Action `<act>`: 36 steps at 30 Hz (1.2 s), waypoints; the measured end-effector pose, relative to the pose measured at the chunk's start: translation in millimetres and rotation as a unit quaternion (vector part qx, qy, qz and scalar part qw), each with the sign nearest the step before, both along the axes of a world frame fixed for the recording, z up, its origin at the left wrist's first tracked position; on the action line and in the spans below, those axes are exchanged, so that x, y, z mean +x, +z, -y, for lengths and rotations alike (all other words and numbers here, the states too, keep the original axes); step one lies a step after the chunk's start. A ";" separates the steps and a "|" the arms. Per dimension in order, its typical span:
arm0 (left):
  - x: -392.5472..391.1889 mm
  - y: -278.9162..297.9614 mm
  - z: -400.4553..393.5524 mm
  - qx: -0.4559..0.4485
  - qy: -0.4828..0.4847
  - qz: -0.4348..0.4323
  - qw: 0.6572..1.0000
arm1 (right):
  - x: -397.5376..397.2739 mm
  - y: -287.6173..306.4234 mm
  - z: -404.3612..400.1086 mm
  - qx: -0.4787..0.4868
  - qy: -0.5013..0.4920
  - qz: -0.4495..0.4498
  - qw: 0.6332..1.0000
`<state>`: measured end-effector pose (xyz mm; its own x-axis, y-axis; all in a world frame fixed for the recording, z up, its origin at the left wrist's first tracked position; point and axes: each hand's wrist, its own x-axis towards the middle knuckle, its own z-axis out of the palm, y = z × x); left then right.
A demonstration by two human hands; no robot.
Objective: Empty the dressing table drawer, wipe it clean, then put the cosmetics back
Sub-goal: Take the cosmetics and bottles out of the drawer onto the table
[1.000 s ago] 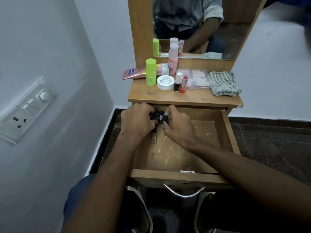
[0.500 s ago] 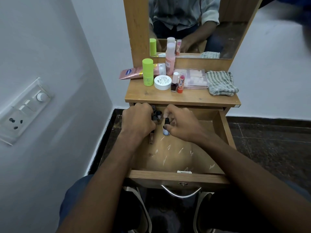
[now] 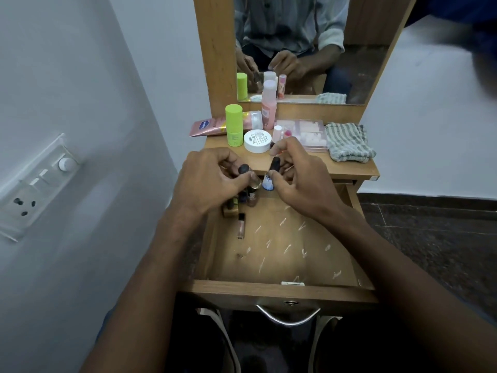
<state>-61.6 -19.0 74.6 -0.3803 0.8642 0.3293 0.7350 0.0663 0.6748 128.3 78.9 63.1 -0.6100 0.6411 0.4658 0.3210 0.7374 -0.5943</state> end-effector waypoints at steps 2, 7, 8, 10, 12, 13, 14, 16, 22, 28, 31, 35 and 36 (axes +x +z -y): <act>-14.8 2.0 2.1 0.043 0.016 0.049 0.998 | -13.1 8.3 1.5 0.006 -0.006 -0.010 1.000; -39.4 1.4 -10.5 0.095 0.041 0.093 0.990 | -61.8 19.5 6.1 0.035 -0.038 -0.016 0.999; -42.0 1.2 -14.4 0.101 0.049 0.082 0.990 | -71.6 19.9 5.7 0.041 -0.047 -0.010 0.998; -46.2 0.0 -20.9 0.104 0.070 0.042 0.991 | -86.6 19.0 4.1 0.050 -0.064 0.003 0.997; -48.6 -2.5 -25.7 0.098 0.085 0.004 0.992 | -95.3 15.6 1.2 0.057 -0.071 0.017 0.996; -49.5 -4.2 -27.4 0.097 0.088 -0.009 0.991 | -97.7 14.0 -0.2 0.054 -0.071 0.025 0.996; -50.7 -6.2 -29.3 0.097 0.092 -0.018 0.991 | -99.7 12.3 -1.6 0.049 -0.072 0.031 0.996; -52.8 -9.7 -31.8 0.093 0.093 -0.031 0.991 | -102.8 9.6 -4.3 0.040 -0.083 0.028 0.995; -57.6 -25.6 -37.7 0.055 0.101 -0.019 0.993 | -111.8 3.1 -5.3 0.008 -0.111 -0.022 0.994; -54.1 -27.7 -42.5 0.065 0.128 -0.009 0.990 | -114.9 -5.6 -3.2 -0.025 -0.145 -0.029 0.989; -51.0 -27.1 -43.7 0.066 0.147 0.005 0.987 | -119.3 -6.8 -3.5 -0.032 -0.159 -0.039 0.986; -47.5 -25.2 -46.1 0.054 0.172 0.015 0.983 | -125.9 -8.1 -1.5 -0.040 -0.179 -0.037 0.982; -47.0 -24.1 -46.4 0.051 0.178 0.015 0.983 | -127.0 -8.7 -1.2 -0.040 -0.184 -0.037 0.981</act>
<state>-108.6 27.4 50.5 -0.6631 0.6382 0.3912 0.6577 0.2473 0.7115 1.3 80.1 54.4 -0.2972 0.8477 0.4393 0.5105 0.5299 -0.6772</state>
